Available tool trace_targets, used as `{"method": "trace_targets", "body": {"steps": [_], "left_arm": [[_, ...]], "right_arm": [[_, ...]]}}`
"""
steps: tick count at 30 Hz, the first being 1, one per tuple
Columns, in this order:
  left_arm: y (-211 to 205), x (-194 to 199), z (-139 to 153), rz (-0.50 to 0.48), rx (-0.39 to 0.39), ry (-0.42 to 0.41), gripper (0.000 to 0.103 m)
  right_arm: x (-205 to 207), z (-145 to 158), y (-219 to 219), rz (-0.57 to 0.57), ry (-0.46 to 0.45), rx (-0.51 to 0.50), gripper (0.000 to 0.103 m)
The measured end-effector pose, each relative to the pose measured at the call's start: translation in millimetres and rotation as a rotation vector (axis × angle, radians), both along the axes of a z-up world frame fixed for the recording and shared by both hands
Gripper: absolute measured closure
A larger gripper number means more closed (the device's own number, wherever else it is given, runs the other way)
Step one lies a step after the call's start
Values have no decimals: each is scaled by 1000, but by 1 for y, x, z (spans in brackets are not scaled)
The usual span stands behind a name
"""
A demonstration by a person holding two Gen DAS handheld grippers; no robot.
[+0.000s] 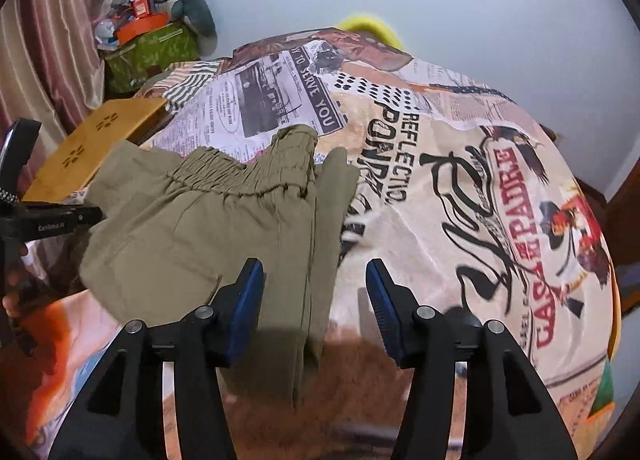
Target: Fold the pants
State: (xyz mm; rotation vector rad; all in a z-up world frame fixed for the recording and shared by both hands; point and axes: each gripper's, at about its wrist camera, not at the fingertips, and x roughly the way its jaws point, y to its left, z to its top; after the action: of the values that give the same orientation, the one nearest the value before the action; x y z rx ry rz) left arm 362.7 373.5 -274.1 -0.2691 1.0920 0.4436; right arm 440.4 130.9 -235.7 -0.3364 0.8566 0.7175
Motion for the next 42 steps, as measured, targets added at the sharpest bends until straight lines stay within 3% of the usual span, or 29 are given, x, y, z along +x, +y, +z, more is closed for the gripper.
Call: {"method": "trace_targets", "body": {"steps": [2, 8, 16, 20, 28, 33, 38, 42], "left_arm": [[-10, -10, 16, -22, 40, -16, 64], [-46, -49, 91, -81, 129, -150, 62], [-101, -122, 213, -139, 167, -433, 62], [-142, -172, 259, -174, 266, -558, 60], [-207, -254, 298, -213, 328, -717, 57], [-229, -299, 309, -211, 311, -810, 56], [-246, -332, 316, -202, 335, -856, 55], [-255, -356, 316, -195, 339, -877, 44]], "right_arm": [[-6, 10, -4, 1, -11, 19, 53], [-36, 68, -24, 18, -111, 98, 53], [-98, 160, -60, 51, -227, 283, 53], [-139, 198, -82, 63, -302, 370, 53], [-230, 234, -128, 83, -447, 505, 53], [-274, 245, -151, 95, -507, 572, 53], [-287, 244, -155, 111, -515, 595, 53], [-295, 243, -158, 104, -516, 602, 53]]}}
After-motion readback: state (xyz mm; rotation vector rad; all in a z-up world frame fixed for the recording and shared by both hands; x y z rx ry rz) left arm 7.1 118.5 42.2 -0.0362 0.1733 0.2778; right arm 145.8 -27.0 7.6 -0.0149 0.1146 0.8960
